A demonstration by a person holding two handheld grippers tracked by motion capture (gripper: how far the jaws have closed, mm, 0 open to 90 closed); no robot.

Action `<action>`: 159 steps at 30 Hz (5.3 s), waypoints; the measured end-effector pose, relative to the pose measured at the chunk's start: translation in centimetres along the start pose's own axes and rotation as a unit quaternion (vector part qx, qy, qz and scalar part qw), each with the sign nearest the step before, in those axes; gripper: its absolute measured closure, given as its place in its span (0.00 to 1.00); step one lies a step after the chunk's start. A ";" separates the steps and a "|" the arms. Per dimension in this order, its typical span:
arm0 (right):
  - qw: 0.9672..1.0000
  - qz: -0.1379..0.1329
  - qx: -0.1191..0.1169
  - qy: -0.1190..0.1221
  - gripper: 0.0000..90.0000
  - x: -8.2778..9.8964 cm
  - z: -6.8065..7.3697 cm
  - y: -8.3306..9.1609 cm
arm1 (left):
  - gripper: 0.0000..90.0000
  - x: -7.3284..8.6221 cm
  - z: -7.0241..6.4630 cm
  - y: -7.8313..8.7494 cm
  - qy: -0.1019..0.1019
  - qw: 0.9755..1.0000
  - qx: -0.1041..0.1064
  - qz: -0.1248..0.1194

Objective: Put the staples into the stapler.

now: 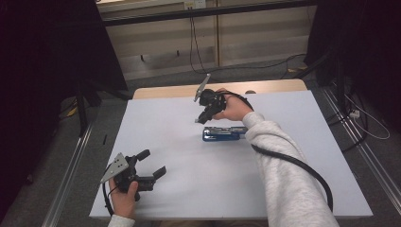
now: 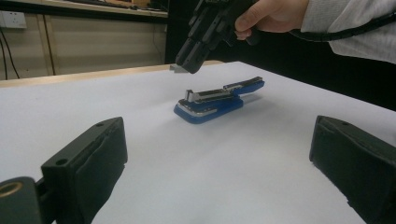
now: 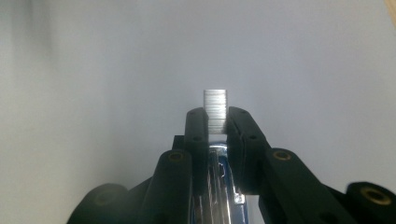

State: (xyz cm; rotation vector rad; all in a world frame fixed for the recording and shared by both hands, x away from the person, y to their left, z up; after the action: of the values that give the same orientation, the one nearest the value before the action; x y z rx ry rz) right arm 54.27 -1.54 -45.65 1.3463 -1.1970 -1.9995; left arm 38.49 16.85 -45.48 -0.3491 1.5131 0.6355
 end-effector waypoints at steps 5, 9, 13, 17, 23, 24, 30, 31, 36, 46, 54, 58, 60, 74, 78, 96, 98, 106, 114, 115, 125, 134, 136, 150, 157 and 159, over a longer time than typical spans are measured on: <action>1.000 0.004 0.004 -0.001 0.87 0.5 -0.1 0.1 | 0.05 0.0 0.0 0.0 0.002 1.000 0.000 0.002; 1.000 0.003 0.004 -0.002 0.87 0.7 -0.2 0.3 | 0.05 0.1 0.0 0.0 0.000 1.000 0.000 0.002; 1.000 0.004 0.005 -0.004 0.87 1.1 -0.3 0.6 | 0.05 0.1 0.0 0.0 0.000 1.000 0.000 0.002; 1.000 0.005 0.007 -0.007 0.87 1.5 -0.4 0.9 | 0.05 0.1 0.0 -0.1 -0.001 1.000 0.000 0.002; 1.000 0.008 0.007 -0.005 0.87 2.0 -0.4 1.1 | 0.05 0.1 0.0 -0.1 -0.001 1.000 0.000 0.003; 1.000 0.008 0.007 -0.002 0.87 2.0 -0.4 1.1 | 0.05 0.1 0.0 -0.1 -0.001 1.000 0.000 0.003; 1.000 0.006 0.007 -0.005 0.87 2.3 -0.5 1.4 | 0.05 0.2 -0.1 -0.1 -0.003 1.000 0.003 0.006; 1.000 0.005 0.006 -0.005 0.87 2.4 -0.6 1.5 | 0.05 0.2 -0.1 -0.1 -0.003 1.000 0.003 0.007; 1.000 0.006 0.008 -0.007 0.87 2.6 -0.7 1.7 | 0.05 0.2 -0.1 -0.1 -0.003 1.000 0.002 0.006; 1.000 0.007 0.008 -0.005 0.87 2.8 -0.7 1.4 | 0.05 0.2 -0.1 -0.1 -0.003 1.000 0.002 0.008; 1.000 0.010 0.007 -0.007 0.87 3.2 -0.7 1.0 | 0.05 0.2 0.0 -0.1 -0.004 1.000 0.001 0.008; 1.000 0.015 0.008 -0.010 0.87 3.5 -0.8 0.6 | 0.05 0.2 0.0 -0.1 -0.003 1.000 0.000 0.007; 1.000 0.016 0.006 -0.005 0.87 3.6 -0.7 0.4 | 0.05 0.2 0.0 -0.1 -0.004 1.000 0.001 0.008; 1.000 0.019 0.000 -0.001 0.87 3.9 -0.6 -0.3 | 0.05 0.2 0.0 -0.1 -0.005 1.000 -0.002 0.007; 1.000 0.023 0.002 -0.002 0.87 4.0 -0.7 -0.5 | 0.05 0.2 0.0 -0.1 -0.004 1.000 0.000 0.008; 1.000 0.028 -0.002 0.005 0.87 4.1 -0.7 -0.9 | 0.05 0.2 0.0 -0.1 -0.003 1.000 0.000 0.009; 1.000 0.026 -0.004 0.007 0.87 4.1 -0.6 -0.9 | 0.05 0.3 0.0 -0.1 -0.003 1.000 0.000 0.009; 1.000 0.029 -0.001 0.009 0.87 4.1 -0.6 -1.0 | 0.05 0.3 0.0 -0.1 0.000 1.000 0.000 0.011; 0.999 0.031 0.001 0.015 0.87 4.0 -0.6 -1.1 | 0.05 0.4 -0.1 -0.2 0.001 1.000 0.001 0.013; 0.999 0.031 0.001 0.015 0.87 4.0 -0.6 -1.1 | 0.05 0.4 0.0 -0.2 0.001 1.000 0.001 0.013; 0.999 0.029 -0.001 0.015 0.87 4.0 -0.6 -1.0 | 0.05 0.4 0.0 -0.2 0.001 1.000 0.000 0.014; 0.999 0.031 -0.002 0.021 0.87 4.0 -0.6 -0.9 | 0.05 0.4 0.0 -0.2 -0.001 1.000 -0.001 0.015; 0.999 0.032 0.001 0.016 0.87 4.1 -0.7 -0.8 | 0.05 0.4 0.0 -0.2 0.000 1.000 0.000 0.015; 0.999 0.035 0.000 0.019 0.87 4.2 -0.7 -1.0 | 0.05 0.4 0.0 -0.2 0.001 1.000 0.000 0.014; 0.999 0.034 -0.003 0.019 0.87 4.2 -0.7 -1.0 | 0.05 0.4 0.0 -0.2 0.001 1.000 0.000 0.014; 0.999 0.035 0.000 0.021 0.87 4.2 -0.7 -1.0 | 0.05 0.4 0.0 -0.2 0.001 1.000 0.000 0.015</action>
State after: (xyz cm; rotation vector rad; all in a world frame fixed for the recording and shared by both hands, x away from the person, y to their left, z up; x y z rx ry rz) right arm 53.24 -4.47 -48.79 1.3226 -1.2079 -1.9135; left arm 38.58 16.77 -45.92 -0.3271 1.5218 0.6580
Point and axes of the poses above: each handheld gripper's, and its own axes: y roughly backward along the jaws, x roughly out of its underside, z roughly to its left, the point moved 10 cm from there along -y, roughly forward along the jaws, and after that the axes turned 12 degrees about -y, right-handed, at the moved point
